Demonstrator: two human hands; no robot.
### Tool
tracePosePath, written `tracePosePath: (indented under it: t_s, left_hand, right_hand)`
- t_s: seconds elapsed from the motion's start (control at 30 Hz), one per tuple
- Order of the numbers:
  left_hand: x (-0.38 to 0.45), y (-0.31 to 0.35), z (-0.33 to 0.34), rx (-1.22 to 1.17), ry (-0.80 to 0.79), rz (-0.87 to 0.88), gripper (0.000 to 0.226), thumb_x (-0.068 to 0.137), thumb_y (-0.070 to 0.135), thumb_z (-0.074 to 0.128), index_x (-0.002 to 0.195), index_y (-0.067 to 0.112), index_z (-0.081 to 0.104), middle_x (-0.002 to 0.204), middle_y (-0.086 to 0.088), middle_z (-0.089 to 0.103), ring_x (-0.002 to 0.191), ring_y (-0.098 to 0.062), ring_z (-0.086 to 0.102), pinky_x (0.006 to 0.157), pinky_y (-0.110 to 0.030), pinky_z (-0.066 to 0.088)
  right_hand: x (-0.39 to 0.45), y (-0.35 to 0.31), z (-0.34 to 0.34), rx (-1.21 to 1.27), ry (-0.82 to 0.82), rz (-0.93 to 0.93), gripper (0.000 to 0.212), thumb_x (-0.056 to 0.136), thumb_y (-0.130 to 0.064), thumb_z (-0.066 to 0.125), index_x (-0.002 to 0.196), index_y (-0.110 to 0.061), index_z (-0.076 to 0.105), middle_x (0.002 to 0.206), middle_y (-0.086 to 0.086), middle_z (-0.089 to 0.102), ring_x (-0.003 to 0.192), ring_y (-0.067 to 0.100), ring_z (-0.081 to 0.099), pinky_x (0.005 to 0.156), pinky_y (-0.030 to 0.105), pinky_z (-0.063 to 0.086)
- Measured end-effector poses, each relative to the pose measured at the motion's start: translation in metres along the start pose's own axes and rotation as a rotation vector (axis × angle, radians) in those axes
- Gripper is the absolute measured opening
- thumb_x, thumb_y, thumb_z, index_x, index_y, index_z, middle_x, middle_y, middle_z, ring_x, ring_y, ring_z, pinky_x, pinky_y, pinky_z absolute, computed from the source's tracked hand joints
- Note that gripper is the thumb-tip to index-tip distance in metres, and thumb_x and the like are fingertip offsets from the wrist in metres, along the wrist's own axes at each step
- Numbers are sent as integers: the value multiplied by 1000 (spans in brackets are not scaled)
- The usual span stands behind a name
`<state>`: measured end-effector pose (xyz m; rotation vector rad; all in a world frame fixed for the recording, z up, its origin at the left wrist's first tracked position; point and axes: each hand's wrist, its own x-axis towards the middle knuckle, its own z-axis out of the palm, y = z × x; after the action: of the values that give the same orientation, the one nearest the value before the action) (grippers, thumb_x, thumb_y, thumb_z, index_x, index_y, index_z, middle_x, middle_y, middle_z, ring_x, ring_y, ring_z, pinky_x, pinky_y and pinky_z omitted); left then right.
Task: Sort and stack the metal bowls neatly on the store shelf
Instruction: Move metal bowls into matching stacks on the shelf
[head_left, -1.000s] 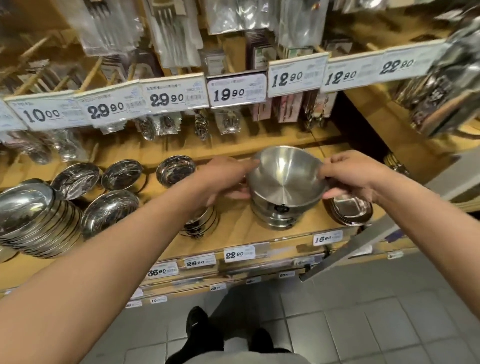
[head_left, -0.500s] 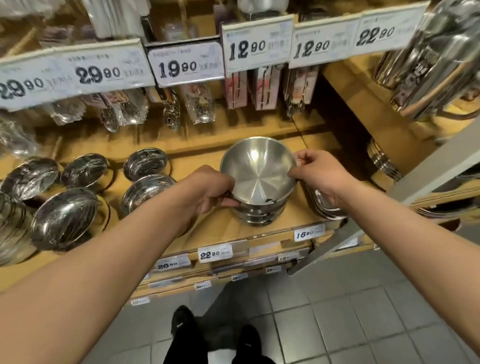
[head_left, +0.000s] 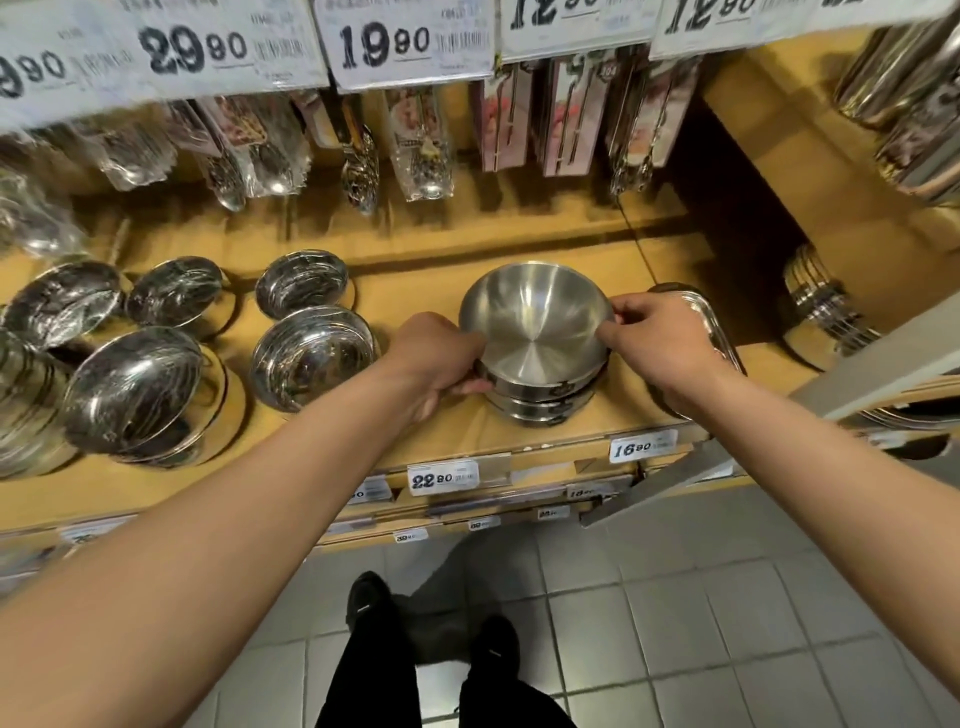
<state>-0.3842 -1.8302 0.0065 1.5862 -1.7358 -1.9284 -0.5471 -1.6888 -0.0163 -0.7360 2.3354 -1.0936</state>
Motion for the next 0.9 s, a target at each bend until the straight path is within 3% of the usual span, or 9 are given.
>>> tracePosePath:
  t_s: [0.1,0.17,0.27,0.43,0.53,0.7,0.9]
  left_hand:
    - [5,-4,0,-11,18,28,13,96,4,65,86,2,58,87,-19,67,54,-20,68,55,-29,62]
    - [9,-7,1,-12,30,54,12,95,8,68,86,6,59,88,-17,67,61,-21,68,55,-27,63]
    - [13,-12,2,17,69,80,14,94,9,65,82,13,58,87,-13,67,68,-20,68,50,-23,59]
    - [16,-18,5,20,78,77,12,97,8,59,87,13,64,90,-14,70,66,-19,70,52,-21,57]
    - [19,-20,4,18,74,73,10,97,8,59,91,10,66,90,-14,70,65,-18,71,55,-21,57]
    - [20,-20,4,7,84,66,11,97,9,59,90,7,67,90,-15,69,65,-19,70,54,-19,56]
    - [21,-23,4,-2,94,76,11,97,14,60,97,9,70,88,-10,69,68,-15,68,59,-23,59]
  right_hand:
    - [0,5,3,7,8,16,17,88,-6,66,98,4,75,104,27,72,104,41,65,94,54,54]
    - [0,10,4,5,3,20,16,87,-5,65,95,7,72,100,30,70,99,43,65,93,57,53]
    - [-1,15,5,15,6,5,11,87,-5,65,90,3,72,90,27,67,84,33,60,92,56,52]
    - [0,14,5,11,26,-11,10,85,-7,67,89,0,74,90,27,69,83,36,62,90,57,55]
    - [1,12,5,19,29,-13,10,86,-8,67,90,-5,76,90,23,71,94,41,67,90,57,55]
    - [2,15,7,34,35,-5,8,84,-7,66,82,-5,74,75,14,65,75,22,58,87,55,56]
    - [1,18,8,-7,50,-10,11,83,-13,66,86,-8,75,74,10,68,74,22,63,86,53,58]
